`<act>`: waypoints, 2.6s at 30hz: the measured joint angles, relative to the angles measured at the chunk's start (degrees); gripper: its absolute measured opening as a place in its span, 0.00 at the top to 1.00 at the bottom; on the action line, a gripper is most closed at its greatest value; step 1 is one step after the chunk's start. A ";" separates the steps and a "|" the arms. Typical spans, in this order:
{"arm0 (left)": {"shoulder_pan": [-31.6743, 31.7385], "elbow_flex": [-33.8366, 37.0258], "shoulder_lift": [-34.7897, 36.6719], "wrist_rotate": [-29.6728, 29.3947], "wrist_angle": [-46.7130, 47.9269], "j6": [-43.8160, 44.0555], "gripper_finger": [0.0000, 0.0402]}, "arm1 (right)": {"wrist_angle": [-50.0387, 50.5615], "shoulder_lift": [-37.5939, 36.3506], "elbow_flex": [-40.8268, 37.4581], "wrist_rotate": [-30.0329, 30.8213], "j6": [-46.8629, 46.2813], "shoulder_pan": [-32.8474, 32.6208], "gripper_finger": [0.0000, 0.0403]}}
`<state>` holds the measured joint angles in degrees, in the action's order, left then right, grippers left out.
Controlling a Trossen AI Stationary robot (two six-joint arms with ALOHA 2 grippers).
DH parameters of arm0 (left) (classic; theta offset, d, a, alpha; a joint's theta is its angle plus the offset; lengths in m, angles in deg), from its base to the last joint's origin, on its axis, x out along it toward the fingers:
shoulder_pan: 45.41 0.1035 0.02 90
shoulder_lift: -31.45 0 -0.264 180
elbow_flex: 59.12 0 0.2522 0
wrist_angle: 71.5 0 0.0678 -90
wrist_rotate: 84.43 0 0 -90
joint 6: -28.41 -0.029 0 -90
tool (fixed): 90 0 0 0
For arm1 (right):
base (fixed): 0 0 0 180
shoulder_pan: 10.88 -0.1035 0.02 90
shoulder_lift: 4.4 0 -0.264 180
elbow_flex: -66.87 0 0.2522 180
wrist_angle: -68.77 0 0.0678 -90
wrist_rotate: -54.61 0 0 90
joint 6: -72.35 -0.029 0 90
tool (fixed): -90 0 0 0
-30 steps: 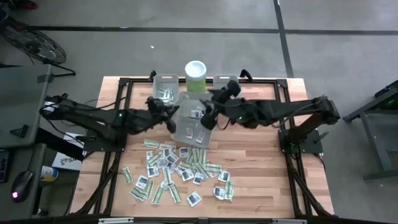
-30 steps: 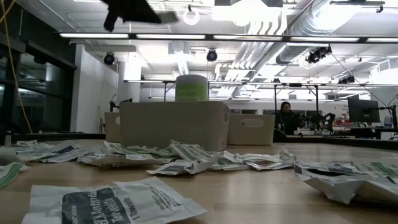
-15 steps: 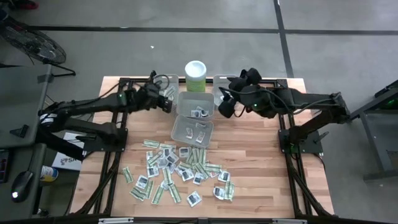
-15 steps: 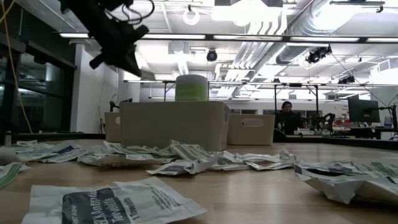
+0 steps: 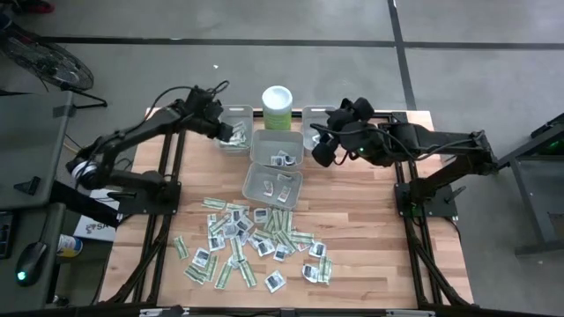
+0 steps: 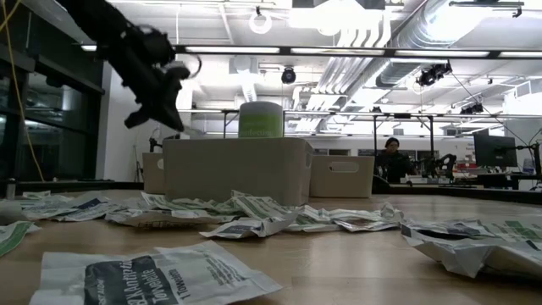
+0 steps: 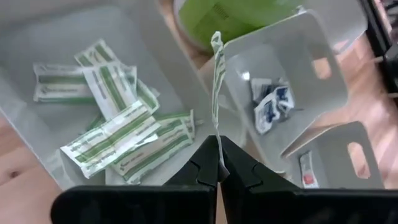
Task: Pick & Place First Aid Supplies
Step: Put the bandage pack into the left bin
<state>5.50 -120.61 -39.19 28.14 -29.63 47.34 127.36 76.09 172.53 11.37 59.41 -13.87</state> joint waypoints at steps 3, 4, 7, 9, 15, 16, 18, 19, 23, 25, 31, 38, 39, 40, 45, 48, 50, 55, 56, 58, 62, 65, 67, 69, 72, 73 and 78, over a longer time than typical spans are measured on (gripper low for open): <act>2.56 0.00 -4.15 3.31 -0.74 -2.56 1.00 | 0.40 0.00 0.00 0.05 -2.14 0.00 0.45; 3.09 0.00 -5.22 3.87 -1.04 -3.12 1.00 | 0.52 0.00 0.00 0.20 -2.30 0.00 0.45; 3.64 0.00 -7.65 3.93 -1.03 -4.51 1.00 | 0.78 0.02 0.00 0.40 -3.67 0.02 0.45; 3.55 0.00 -8.43 3.89 -1.11 -5.44 1.00 | 1.00 0.02 -0.02 0.97 -5.05 0.02 0.45; 3.46 0.00 -9.02 2.51 -1.55 -6.70 1.00 | 4.25 0.02 -0.02 1.01 -9.87 0.00 0.45; 3.46 0.00 -9.02 2.06 -1.53 -6.70 1.00 | 4.82 0.04 -0.02 0.79 -10.82 0.00 0.45; 3.46 0.00 -9.02 1.25 -1.49 -6.78 1.00 | 6.17 0.04 -0.02 0.64 -12.59 0.00 0.45; 3.46 0.00 -9.02 1.16 -1.52 -7.13 1.00 | 6.76 0.04 -0.02 0.57 -13.15 0.00 0.45; 3.46 0.00 -9.02 -0.05 -1.50 -8.41 0.96 | 7.95 0.04 -0.02 0.18 -15.34 0.00 0.45; 3.46 0.00 -9.02 -1.26 -1.48 -8.47 0.91 | 8.05 0.04 -0.02 -0.18 -15.78 0.00 0.45; 3.46 0.00 -9.02 -3.21 -1.53 -11.54 0.77 | 8.92 0.17 -0.10 -2.86 -18.65 0.00 0.45; 3.46 0.00 -8.98 -4.63 -2.58 -15.35 0.71 | 9.00 0.24 -6.71 -10.90 -26.65 -0.01 0.45; 3.46 0.00 -8.98 -5.27 -2.66 -15.91 0.71 | 8.77 0.24 -7.98 -12.46 -28.28 -0.09 0.45; 3.46 0.00 -8.88 -6.00 -2.61 -16.21 0.71 | 7.99 0.24 -9.31 -13.85 -29.83 -0.26 0.45; 3.46 0.00 -8.54 -11.47 -2.57 -17.43 0.71 | 3.10 0.24 -15.66 -18.49 -35.20 -1.98 0.45; 3.46 0.00 -8.23 -11.94 -3.28 -18.41 0.71 | -0.26 0.24 -18.90 -21.78 -37.07 -3.24 0.45; 3.46 0.00 -7.63 -10.87 -3.65 -19.57 0.71 | -1.86 0.24 -20.88 -24.85 -38.11 -4.12 0.45; 3.46 0.00 -4.65 -7.74 -5.31 -21.79 0.71 | -6.71 0.24 -26.73 -32.89 -37.64 -6.83 0.45; 3.46 0.00 -3.79 -7.33 -5.60 -21.90 0.71 | -7.38 0.24 -27.92 -34.72 -37.22 -7.46 0.45; 3.46 0.00 -1.56 -6.46 -5.70 -21.94 0.71 | -9.20 0.24 -30.21 -37.92 -36.30 -8.92 0.45; 3.30 0.00 3.01 -4.58 -5.65 -21.88 0.71 | -15.58 0.24 -34.65 -40.31 -35.92 -11.94 0.45; 1.62 0.00 5.80 -3.61 -5.55 -20.99 0.71 | -21.18 0.24 -37.89 -40.97 -40.28 -13.76 0.45; -0.24 0.00 7.39 -3.41 -5.14 -20.24 0.71 | -25.23 0.24 -40.54 -41.45 -47.01 -14.66 0.45; -2.76 0.00 8.60 -3.47 -5.03 -20.19 0.71 | -29.81 0.24 -43.69 -41.79 -54.75 -15.59 0.45; -7.01 0.00 9.75 -3.61 -4.90 -20.17 0.71 | -39.15 0.24 -49.18 -41.65 -65.92 -17.20 0.45; -8.33 0.00 10.10 -3.60 -4.77 -20.17 0.71 | -41.85 0.24 -50.90 -41.16 -69.40 -17.84 0.45; -14.07 0.00 10.89 -5.25 -4.62 -19.88 0.71 | -47.33 0.24 -56.86 -37.32 -79.09 -21.13 0.45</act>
<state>-8.57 -120.61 -28.30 22.89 -34.25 27.47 80.03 76.33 115.66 -25.94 -19.67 -35.00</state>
